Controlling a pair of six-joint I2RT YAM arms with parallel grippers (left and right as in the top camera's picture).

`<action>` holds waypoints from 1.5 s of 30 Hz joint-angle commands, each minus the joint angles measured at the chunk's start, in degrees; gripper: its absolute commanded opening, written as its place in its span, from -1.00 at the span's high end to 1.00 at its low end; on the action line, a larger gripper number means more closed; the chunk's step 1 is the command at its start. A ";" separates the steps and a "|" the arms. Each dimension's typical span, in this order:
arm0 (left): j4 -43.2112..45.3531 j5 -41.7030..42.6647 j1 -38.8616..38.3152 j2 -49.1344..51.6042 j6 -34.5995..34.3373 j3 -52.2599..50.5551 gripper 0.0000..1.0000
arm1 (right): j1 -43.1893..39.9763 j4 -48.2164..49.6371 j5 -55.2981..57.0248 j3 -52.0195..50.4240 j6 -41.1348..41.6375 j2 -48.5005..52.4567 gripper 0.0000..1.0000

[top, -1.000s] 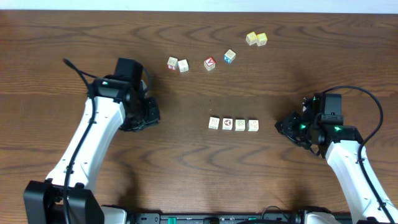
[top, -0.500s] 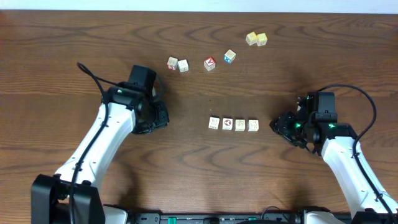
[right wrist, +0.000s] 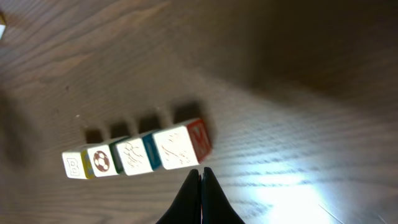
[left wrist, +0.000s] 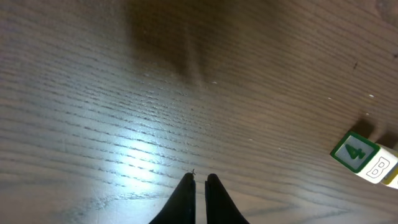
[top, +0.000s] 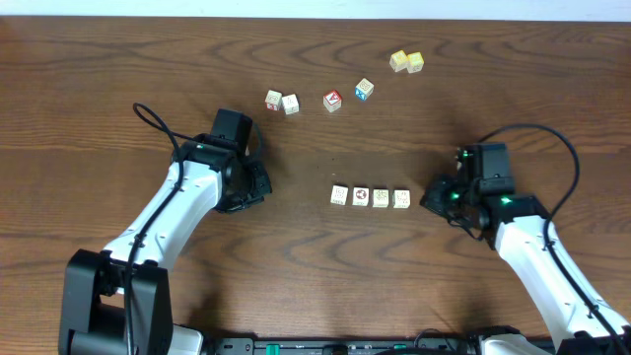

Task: Lift 4 blocks
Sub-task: 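Lower both grippers against the two ends of the four-block row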

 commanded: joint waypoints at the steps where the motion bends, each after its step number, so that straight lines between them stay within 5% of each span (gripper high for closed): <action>1: 0.09 -0.66 0.09 1.36 -1.42 -0.59 0.85 | 3.13 1.81 4.61 -0.02 -0.24 2.16 0.98; 17: 6.05 -0.11 0.07 2.40 -1.49 -3.23 0.85 | 6.49 6.45 5.25 -0.02 -0.24 8.79 0.98; 30: 16.11 8.37 -1.09 2.40 -1.62 -8.50 0.86 | 5.86 6.23 7.48 -0.02 -0.02 8.79 0.98; 45: 24.22 1.68 -8.39 2.40 -8.55 -8.50 0.85 | 3.85 3.78 8.59 -0.02 1.18 9.53 0.98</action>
